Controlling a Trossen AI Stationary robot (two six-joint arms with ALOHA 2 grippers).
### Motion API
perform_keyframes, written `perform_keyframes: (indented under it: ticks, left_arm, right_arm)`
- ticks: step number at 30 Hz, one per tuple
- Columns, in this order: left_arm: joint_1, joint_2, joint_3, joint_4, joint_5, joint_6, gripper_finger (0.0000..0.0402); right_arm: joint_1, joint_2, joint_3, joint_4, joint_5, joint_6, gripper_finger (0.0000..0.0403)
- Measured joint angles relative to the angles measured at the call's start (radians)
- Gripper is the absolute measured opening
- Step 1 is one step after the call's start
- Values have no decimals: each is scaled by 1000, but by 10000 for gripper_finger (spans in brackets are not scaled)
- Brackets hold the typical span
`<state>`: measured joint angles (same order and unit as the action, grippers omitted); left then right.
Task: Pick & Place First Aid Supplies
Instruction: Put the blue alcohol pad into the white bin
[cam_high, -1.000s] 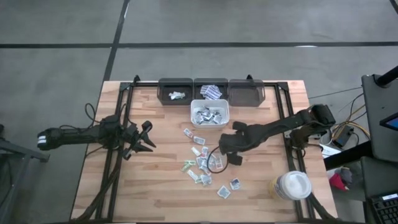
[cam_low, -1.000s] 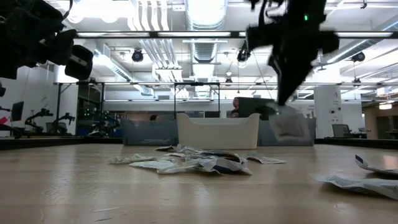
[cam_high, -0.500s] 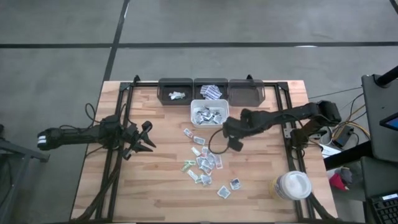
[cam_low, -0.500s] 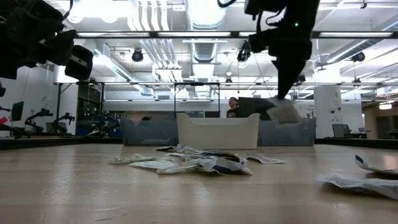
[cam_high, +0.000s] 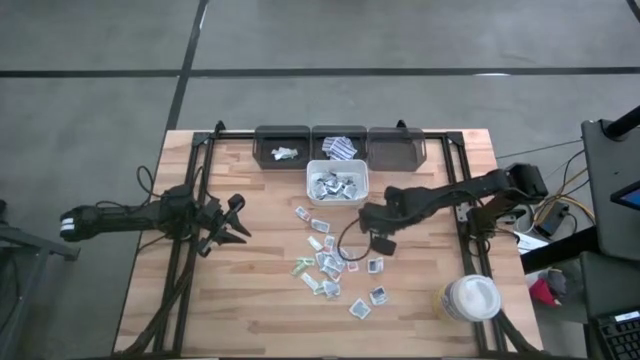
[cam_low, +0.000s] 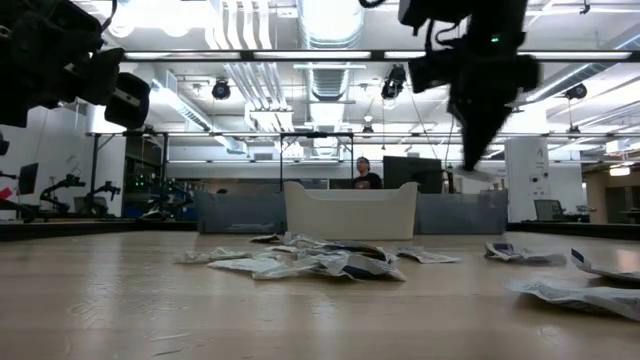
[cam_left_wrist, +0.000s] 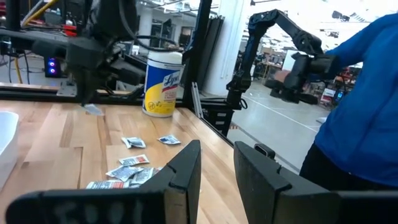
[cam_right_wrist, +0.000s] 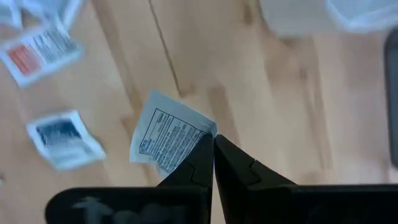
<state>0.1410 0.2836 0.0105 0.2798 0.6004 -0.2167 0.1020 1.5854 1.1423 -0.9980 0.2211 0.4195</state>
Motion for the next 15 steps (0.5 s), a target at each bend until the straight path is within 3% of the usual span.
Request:
perform_keyframes:
  ticks: [9, 15]
  left_arm:
    - [0, 0, 0, 8, 0, 0, 94]
    - [0, 0, 0, 15, 0, 0, 94]
  right_arm:
    - [-93, -4, 22, 354, -83, -147, 8]
    - [-218, 8, 29, 465, -94, -162, 8]
